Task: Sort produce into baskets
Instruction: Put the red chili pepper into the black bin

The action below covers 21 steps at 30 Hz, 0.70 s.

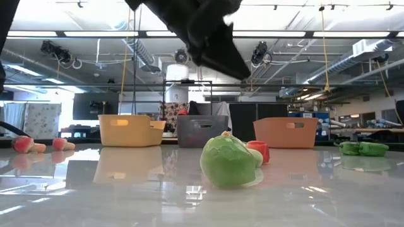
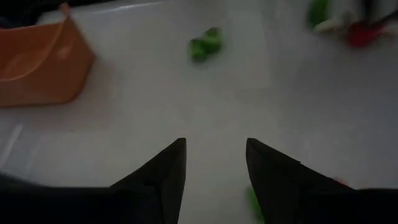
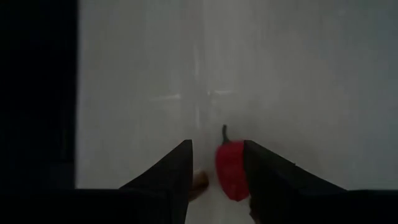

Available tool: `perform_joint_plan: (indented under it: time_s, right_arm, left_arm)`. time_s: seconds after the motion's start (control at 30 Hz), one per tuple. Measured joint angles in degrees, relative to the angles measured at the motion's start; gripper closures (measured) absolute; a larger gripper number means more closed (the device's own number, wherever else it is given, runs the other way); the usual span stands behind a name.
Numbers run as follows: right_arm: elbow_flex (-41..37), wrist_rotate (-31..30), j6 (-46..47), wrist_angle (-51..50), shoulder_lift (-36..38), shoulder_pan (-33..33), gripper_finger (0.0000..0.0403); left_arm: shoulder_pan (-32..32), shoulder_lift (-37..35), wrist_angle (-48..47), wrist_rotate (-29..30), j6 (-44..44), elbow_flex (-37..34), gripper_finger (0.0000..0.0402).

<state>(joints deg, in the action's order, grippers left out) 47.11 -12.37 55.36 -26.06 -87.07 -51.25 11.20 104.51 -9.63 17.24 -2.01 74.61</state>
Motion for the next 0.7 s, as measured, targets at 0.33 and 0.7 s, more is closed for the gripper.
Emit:
perform_joint_plan:
  time_s: [0.33,0.7]
  right_arm:
    - [0.02,1.97,0.0,-1.7,-3.29,0.38,0.025]
    - [0.02,-5.34,0.21,-3.0,-3.45,3.44,0.0278]
  left_arm:
    - [5.51,7.38,13.61,3.49,-4.23,-0.07,0.023]
    - [8.05,11.94,20.59,5.44,-4.33,-0.08,0.023]
